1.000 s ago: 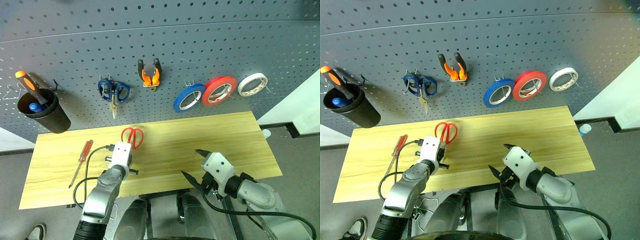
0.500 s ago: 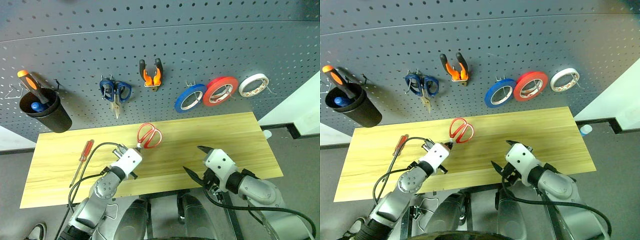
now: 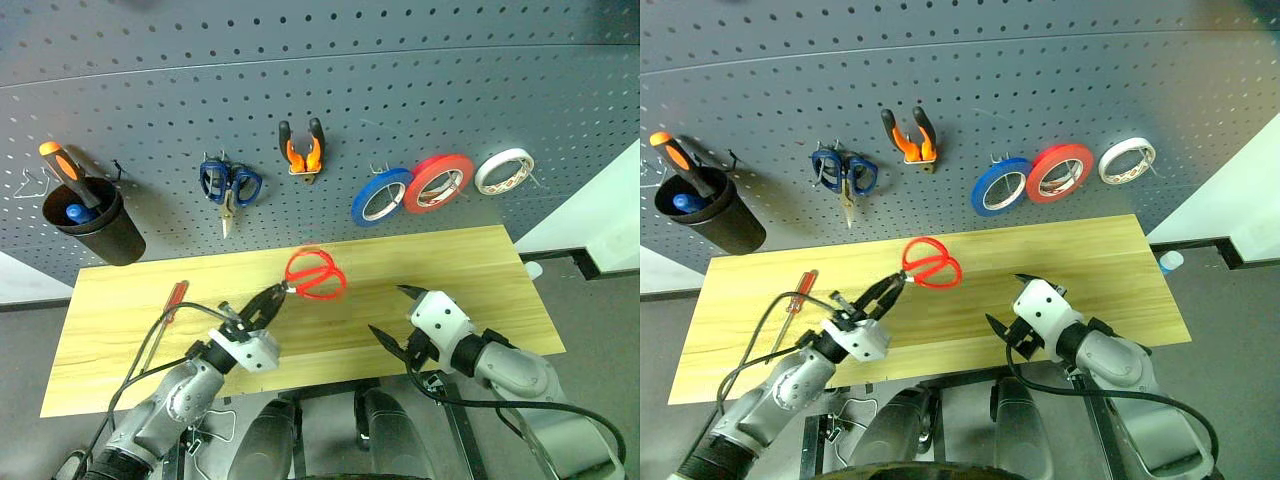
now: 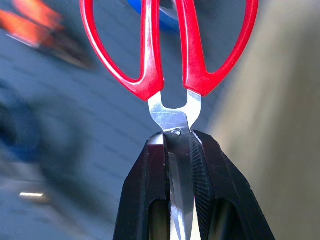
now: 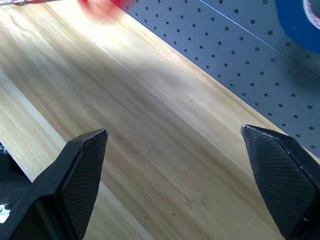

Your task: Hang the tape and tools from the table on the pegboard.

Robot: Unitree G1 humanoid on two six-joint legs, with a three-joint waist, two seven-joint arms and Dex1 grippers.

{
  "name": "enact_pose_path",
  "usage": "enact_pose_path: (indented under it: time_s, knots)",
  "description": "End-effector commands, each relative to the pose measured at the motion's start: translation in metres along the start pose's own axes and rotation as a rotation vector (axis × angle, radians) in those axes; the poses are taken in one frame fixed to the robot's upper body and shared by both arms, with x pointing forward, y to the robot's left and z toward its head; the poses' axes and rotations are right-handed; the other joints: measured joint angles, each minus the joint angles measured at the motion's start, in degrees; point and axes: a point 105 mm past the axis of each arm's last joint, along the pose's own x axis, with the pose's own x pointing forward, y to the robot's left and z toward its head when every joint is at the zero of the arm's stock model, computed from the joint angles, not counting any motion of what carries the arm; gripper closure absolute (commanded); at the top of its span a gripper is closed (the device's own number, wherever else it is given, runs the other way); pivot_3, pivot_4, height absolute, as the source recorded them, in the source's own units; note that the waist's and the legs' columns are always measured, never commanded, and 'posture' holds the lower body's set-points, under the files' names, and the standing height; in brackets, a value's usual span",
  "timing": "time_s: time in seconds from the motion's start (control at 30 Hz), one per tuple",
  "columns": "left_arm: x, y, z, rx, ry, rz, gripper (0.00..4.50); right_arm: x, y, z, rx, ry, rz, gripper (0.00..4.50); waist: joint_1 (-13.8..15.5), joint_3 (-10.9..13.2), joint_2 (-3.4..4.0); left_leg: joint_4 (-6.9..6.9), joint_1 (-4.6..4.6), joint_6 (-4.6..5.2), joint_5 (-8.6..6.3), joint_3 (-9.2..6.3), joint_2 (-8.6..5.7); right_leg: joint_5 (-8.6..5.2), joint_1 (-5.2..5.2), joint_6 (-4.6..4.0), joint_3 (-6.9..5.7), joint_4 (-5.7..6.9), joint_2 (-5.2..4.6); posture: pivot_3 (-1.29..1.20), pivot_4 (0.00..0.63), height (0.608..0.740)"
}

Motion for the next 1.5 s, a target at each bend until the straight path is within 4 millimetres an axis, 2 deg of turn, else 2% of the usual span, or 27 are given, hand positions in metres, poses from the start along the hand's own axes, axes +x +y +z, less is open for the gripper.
enact_pose_path:
  time_s: [0.03, 0.27, 0.5, 0.6, 0.9, 1.2, 1.5]
  knots:
    - [-0.003, 0.025, 0.016, 0.019, -0.111, 0.152, 4.25, -0.002, -0.004, 0.005, -0.024, -0.025, -0.001, 0.0, 0.01, -0.27, 0.01, 0.01, 0.0, 0.0, 0.0, 0.01, -0.01, 0.01, 0.0, 0.01, 0.0, 0.0, 0.0, 0.01, 0.18, 0.727]
    - [-0.013, 0.05, 0.015, 0.07, -0.078, 0.327, 4.25, 0.0, -0.012, 0.0, -0.04, -0.012, 0.011, 0.0, -0.08, -0.78, -0.12, 0.11, 0.15, 0.02, 0.0, 0.09, -0.03, 0.04, 0.06, 0.02, 0.05, 0.25, 0.02, 0.03, 0.178, 0.727]
    - [-0.02, 0.05, 0.005, 0.029, 0.041, 0.362, 4.25, 0.006, -0.016, 0.003, -0.058, -0.027, 0.036, 0.0, 0.03, -0.84, -0.17, 0.13, 0.61, 0.28, -0.14, 0.12, -0.03, 0.04, 0.38, 0.01, 0.08, 0.53, 0.08, 0.04, 0.177, 0.727]
    - [-0.02, 0.057, -0.003, 0.024, 0.091, 0.405, 4.25, 0.006, -0.017, 0.002, -0.062, -0.023, 0.041, 0.0, 0.01, -0.85, -0.18, 0.14, 0.99, 0.31, -0.16, 0.11, -0.03, 0.03, 0.77, 0.01, 0.08, 0.51, 0.11, 0.04, 0.18, 0.727]
    - [-0.015, 0.069, -0.006, 0.04, 0.101, 0.464, 4.25, 0.003, -0.016, -0.002, -0.06, -0.007, 0.04, 0.0, 0.0, -0.87, -0.19, 0.17, 0.99, 0.3, -0.15, 0.09, -0.04, 0.03, 0.77, 0.01, 0.07, 0.52, 0.1, 0.03, 0.18, 0.727]
    - [-0.017, 0.072, -0.025, 0.019, 0.195, 0.501, 4.25, 0.001, -0.015, -0.002, -0.059, -0.003, 0.037, 0.0, 0.01, -0.89, -0.2, 0.17, 0.99, 0.3, -0.14, 0.09, -0.03, 0.03, 0.77, 0.01, 0.07, 0.53, 0.11, 0.02, 0.177, 0.727]
    - [-0.009, 0.078, -0.038, 0.006, 0.224, 0.535, 4.25, -0.001, -0.011, -0.003, -0.051, 0.001, 0.039, 0.0, -0.05, -1.0, -0.2, 0.18, 1.0, 0.29, -0.14, 0.09, -0.04, 0.04, 0.77, 0.01, 0.07, 0.54, 0.11, 0.01, 0.173, 0.727]
